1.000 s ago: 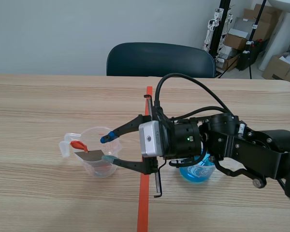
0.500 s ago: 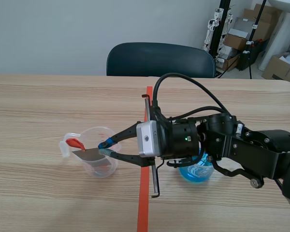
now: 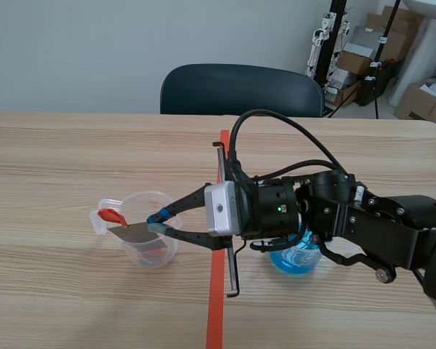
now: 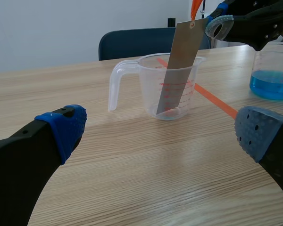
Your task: Do the redox reaction experiment. lift the metal plate out of the left beaker
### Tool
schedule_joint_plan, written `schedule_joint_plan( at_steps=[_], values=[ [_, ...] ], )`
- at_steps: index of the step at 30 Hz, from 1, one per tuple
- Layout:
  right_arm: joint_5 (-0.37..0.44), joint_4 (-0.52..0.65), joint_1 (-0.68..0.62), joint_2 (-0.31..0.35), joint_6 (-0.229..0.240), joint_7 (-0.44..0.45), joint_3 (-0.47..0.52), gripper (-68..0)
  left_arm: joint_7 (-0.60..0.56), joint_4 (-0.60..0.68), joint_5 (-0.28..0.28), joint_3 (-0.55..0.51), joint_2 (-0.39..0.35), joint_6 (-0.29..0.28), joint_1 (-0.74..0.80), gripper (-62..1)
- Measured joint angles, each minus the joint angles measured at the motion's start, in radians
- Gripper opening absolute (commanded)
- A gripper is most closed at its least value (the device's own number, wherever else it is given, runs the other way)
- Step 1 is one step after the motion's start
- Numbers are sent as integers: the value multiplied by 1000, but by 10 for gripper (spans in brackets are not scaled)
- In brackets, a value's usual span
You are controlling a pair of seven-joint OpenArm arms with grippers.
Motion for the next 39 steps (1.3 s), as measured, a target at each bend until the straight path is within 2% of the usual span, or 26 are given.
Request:
schedule_joint_plan(
  at_steps=[5,11,13,22,24,28,30,39],
  values=[
    [2,0,0,0,0,0,0,-670,0,0,0,0,0,0,0,14],
    [51,0,0,0,8,0,0,-670,0,0,0,0,0,0,0,14],
    [53,0,0,0,26,0,0,-670,0,0,0,0,0,0,0,14],
    [61,0,0,0,26,0,0,-661,0,0,0,0,0,0,0,14],
    [61,0,0,0,26,0,0,-595,0,0,0,0,0,0,0,14],
    [56,0,0,0,26,0,0,-358,0,0,0,0,0,0,0,14],
    [56,0,0,1,26,0,0,-282,0,0,0,0,0,0,0,14],
    [57,0,0,12,26,5,0,-278,15,0,0,0,0,0,0,14]
  ],
)
